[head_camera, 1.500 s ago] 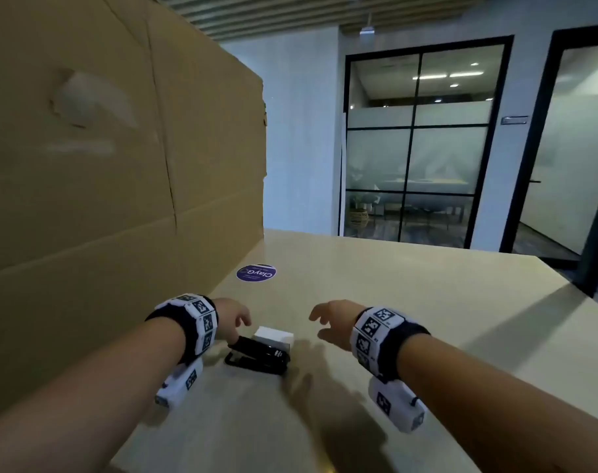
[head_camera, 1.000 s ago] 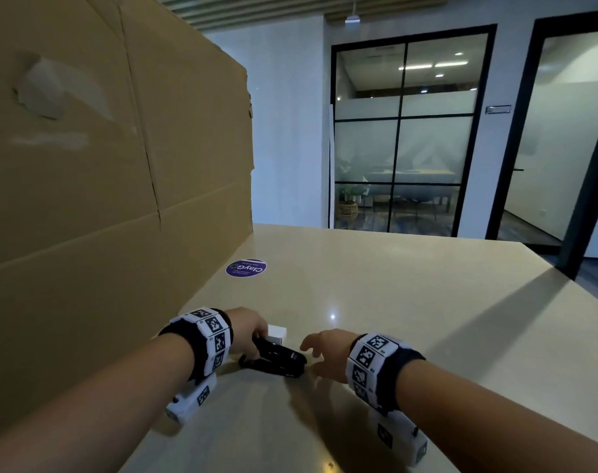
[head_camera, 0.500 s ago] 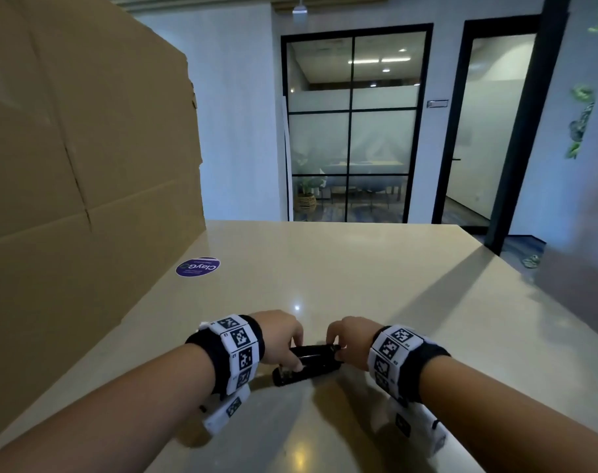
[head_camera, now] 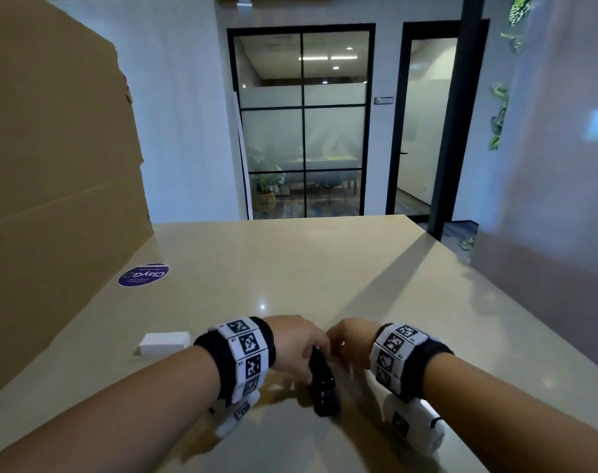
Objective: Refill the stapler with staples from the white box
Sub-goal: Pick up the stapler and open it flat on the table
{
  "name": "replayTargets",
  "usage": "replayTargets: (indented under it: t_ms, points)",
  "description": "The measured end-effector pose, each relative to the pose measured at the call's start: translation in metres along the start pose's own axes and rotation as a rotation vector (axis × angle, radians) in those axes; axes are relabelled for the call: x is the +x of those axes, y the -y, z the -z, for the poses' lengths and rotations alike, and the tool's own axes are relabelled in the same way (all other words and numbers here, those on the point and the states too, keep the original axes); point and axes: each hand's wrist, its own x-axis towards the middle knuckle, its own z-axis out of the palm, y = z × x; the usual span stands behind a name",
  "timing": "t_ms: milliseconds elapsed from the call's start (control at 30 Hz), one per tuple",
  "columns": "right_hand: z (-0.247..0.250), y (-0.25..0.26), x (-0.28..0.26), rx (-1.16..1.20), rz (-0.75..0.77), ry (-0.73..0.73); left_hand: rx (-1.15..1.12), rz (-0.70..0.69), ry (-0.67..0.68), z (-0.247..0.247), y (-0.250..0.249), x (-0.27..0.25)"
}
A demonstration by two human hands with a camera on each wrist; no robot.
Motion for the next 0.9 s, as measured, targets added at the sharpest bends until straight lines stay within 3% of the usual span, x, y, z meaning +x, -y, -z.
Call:
replayTargets:
  t_ms: [333, 667, 900]
  points:
    - [-0.001, -0.005, -0.022, 0.022, -0.024, 0.091, 0.106, 0.127, -0.102, 0.002, -0.007, 0.023]
    - [0.000, -0.003, -0.009, -0.155, -0.005, 0.078, 0.046, 0.062, -0.078, -0.002, -0.007, 0.025]
    - [0.004, -0.006, -0.003, -0.197, -0.030, 0.100, -0.191, 0.064, -0.160, 0.014, 0.015, 0.001]
